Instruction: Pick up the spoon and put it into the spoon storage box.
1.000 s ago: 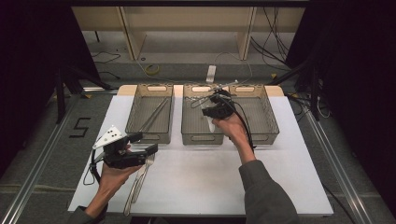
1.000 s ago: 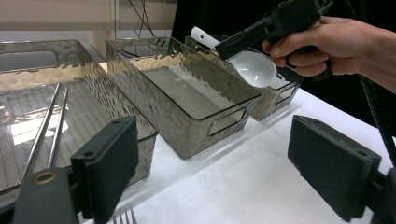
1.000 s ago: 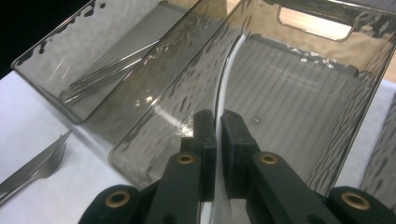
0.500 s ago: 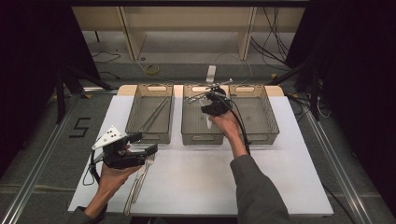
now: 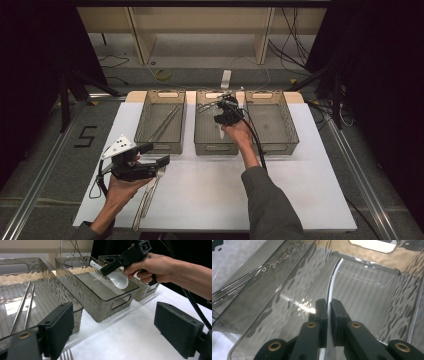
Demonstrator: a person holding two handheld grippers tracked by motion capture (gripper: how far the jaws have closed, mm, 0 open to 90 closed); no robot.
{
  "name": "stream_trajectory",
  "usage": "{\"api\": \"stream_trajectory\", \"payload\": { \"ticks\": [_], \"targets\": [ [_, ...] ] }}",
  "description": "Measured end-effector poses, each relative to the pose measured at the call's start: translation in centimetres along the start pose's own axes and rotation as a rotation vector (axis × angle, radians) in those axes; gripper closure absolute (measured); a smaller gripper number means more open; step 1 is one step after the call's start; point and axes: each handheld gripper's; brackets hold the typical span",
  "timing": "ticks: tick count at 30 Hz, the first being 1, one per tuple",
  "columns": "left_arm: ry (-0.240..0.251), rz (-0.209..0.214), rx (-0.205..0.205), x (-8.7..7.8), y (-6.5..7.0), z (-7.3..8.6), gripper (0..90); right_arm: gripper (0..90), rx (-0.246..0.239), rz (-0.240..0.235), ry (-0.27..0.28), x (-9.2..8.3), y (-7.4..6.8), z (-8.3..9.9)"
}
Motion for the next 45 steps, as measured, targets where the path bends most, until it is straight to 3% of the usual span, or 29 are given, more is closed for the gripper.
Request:
{"api": "stream_trajectory", "payload": {
  "ticks": [12,23,32,35,45],
  "targets": [
    [-0.014,-0.002,0.002,0.1,0.0,0.0,15.9,84.3,-0.011,0.003,-0.016,1.1,-0.3,0.6],
    [-0.033,-0.005,-0.006,0.2,-0.2,0.1,15.9,60.2,0.03,-0.034,0.023,-0.1,0.2,0.1],
    [-0.065,0.004,0.013,0.5,-0.1,0.2,15.9,42.2,0.008,-0.139,0.087,-3.9,-0.3,0.9],
    [-0.076,-0.007,0.028,0.6,0.0,0.1,16.0,39.2,-0.02,-0.162,0.113,-5.7,-0.9,1.9],
    [-0.149,-0.038,0.006,0.8,-0.9,0.1,17.0,35.2,-0.09,-0.2,0.143,-10.0,-1.2,6.6]
  ]
}}
Point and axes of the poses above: each handheld gripper's, and its own axes: x roughly forward along the jaws, z roughly out of its underside, y roughly to its right, and after that the axes turned 12 degrees about y, right-handed
